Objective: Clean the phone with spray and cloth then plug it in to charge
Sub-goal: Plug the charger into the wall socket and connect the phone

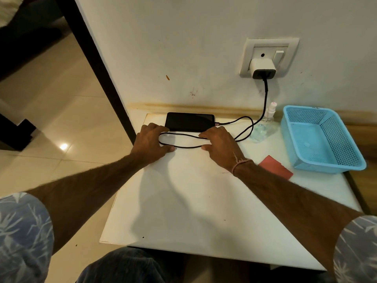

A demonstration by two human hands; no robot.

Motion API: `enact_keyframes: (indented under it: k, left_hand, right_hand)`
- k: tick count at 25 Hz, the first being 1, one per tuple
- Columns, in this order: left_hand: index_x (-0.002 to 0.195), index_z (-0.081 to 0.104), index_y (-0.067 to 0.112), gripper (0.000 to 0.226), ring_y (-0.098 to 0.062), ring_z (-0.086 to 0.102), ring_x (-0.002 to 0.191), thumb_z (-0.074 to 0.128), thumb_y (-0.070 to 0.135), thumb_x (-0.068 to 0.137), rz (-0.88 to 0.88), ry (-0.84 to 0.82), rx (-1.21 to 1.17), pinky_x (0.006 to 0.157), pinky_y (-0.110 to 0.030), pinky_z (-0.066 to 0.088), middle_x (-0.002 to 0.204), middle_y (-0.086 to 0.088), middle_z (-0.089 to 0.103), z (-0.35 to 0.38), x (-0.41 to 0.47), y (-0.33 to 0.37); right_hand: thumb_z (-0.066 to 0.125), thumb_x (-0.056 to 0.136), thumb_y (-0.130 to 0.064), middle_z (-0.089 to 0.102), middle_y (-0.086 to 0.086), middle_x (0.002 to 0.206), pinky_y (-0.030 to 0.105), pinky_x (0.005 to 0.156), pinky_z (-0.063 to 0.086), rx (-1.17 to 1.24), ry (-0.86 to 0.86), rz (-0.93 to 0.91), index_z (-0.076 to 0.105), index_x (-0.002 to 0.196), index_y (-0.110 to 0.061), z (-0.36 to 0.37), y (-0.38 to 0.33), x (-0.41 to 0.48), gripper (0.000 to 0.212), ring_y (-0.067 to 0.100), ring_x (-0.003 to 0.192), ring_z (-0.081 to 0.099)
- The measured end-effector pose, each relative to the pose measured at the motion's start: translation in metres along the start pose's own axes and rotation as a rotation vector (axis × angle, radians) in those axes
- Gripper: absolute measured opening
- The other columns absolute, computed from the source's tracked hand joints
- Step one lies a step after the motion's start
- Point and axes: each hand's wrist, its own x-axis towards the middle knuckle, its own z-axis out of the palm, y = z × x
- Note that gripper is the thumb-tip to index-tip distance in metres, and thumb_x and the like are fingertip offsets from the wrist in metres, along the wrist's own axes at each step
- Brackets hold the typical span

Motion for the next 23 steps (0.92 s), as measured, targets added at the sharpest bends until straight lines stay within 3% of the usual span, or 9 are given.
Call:
enact_keyframes:
  k: [3, 7, 9, 12, 15, 18, 20, 22, 23]
  left_hand:
    - [0.140, 0.051, 0.023, 0.071, -0.028, 0.035, 0.136, 0.082, 0.044, 0.080, -0.067, 0.089, -0.050, 0.112, -0.044, 0.031, 0.147, -0.006, 0.045, 0.003, -0.020, 0.017]
    - [0.097, 0.065, 0.020, 0.016, -0.015, 0.059, 0.089, 0.076, 0.029, 0.089, 0.097, 0.081, -0.341, 0.077, -0.025, 0.041, 0.091, 0.005, 0.064, 0.014, -0.051, 0.083]
    - [0.090, 0.070, 0.016, 0.011, -0.012, 0.063, 0.077, 0.071, 0.027, 0.093, 0.162, -0.005, -0.518, 0.072, -0.026, 0.047, 0.082, 0.003, 0.070, 0.025, -0.056, 0.126]
    - [0.112, 0.073, 0.014, 0.025, -0.014, 0.067, 0.094, 0.056, 0.031, 0.103, 0.170, -0.068, -0.694, 0.088, -0.030, 0.053, 0.105, -0.003, 0.076, 0.051, -0.064, 0.188]
    - [0.147, 0.050, 0.017, 0.044, -0.007, 0.053, 0.119, 0.040, 0.036, 0.109, 0.032, -0.170, -0.932, 0.102, -0.022, 0.041, 0.142, 0.001, 0.059, 0.068, -0.075, 0.237]
    - [0.155, 0.033, 0.023, 0.050, -0.010, 0.051, 0.115, 0.033, 0.043, 0.109, -0.112, -0.230, -1.129, 0.098, -0.025, 0.040, 0.129, 0.012, 0.049, 0.072, -0.060, 0.266]
    - [0.149, 0.038, 0.023, 0.044, -0.011, 0.055, 0.110, 0.034, 0.041, 0.109, -0.155, -0.182, -1.170, 0.093, -0.028, 0.043, 0.124, 0.011, 0.052, 0.073, -0.040, 0.274]
    - [0.140, 0.046, 0.025, 0.036, -0.011, 0.061, 0.102, 0.035, 0.039, 0.109, -0.158, -0.157, -1.194, 0.089, -0.028, 0.046, 0.116, 0.008, 0.059, 0.077, -0.029, 0.277]
    - [0.138, 0.048, 0.027, 0.034, -0.007, 0.061, 0.097, 0.035, 0.038, 0.109, -0.147, -0.155, -1.199, 0.086, -0.027, 0.047, 0.111, 0.008, 0.060, 0.078, -0.030, 0.278]
  right_hand:
    - [0.067, 0.090, -0.020, 0.061, 0.003, 0.124, 0.025, 0.097, 0.036, 0.101, 0.090, 0.010, 0.063, 0.122, -0.015, -0.010, 0.004, -0.033, 0.033, 0.021, 0.117, 0.050]
    - [0.067, 0.090, -0.027, 0.066, -0.002, 0.095, 0.024, 0.080, 0.041, 0.240, 0.336, 0.237, 0.069, 0.095, -0.016, -0.029, 0.022, -0.075, 0.012, 0.016, 0.091, 0.059]
    - [0.066, 0.090, -0.024, 0.065, -0.002, 0.086, 0.033, 0.075, 0.052, 0.344, 0.459, 0.422, 0.067, 0.088, -0.015, -0.039, 0.033, -0.084, 0.009, 0.016, 0.081, 0.061]
    - [0.063, 0.091, -0.014, 0.069, 0.003, 0.099, 0.031, 0.082, 0.050, 0.492, 0.574, 0.671, 0.066, 0.102, -0.012, -0.054, 0.048, -0.083, 0.012, 0.020, 0.092, 0.064]
    - [0.060, 0.093, -0.015, 0.063, 0.008, 0.124, 0.032, 0.098, 0.042, 0.542, 0.484, 0.798, 0.055, 0.129, -0.011, -0.064, 0.066, -0.068, 0.036, 0.026, 0.118, 0.056]
    - [0.055, 0.096, -0.016, 0.053, 0.016, 0.137, 0.040, 0.109, 0.038, 0.648, 0.394, 0.780, 0.044, 0.142, -0.008, -0.071, 0.078, -0.049, 0.048, 0.031, 0.127, 0.051]
    - [0.051, 0.097, -0.018, 0.056, 0.018, 0.133, 0.035, 0.105, 0.042, 0.739, 0.401, 0.769, 0.047, 0.140, -0.009, -0.074, 0.082, -0.040, 0.044, 0.030, 0.121, 0.054]
    - [0.051, 0.098, -0.019, 0.062, 0.009, 0.121, 0.007, 0.083, 0.044, 0.727, 0.386, 0.773, 0.055, 0.132, -0.012, -0.075, 0.086, -0.037, 0.035, 0.022, 0.106, 0.059]
    - [0.051, 0.098, -0.021, 0.064, 0.006, 0.113, 0.000, 0.070, 0.040, 0.715, 0.383, 0.775, 0.059, 0.126, -0.013, -0.076, 0.087, -0.038, 0.030, 0.018, 0.099, 0.059]
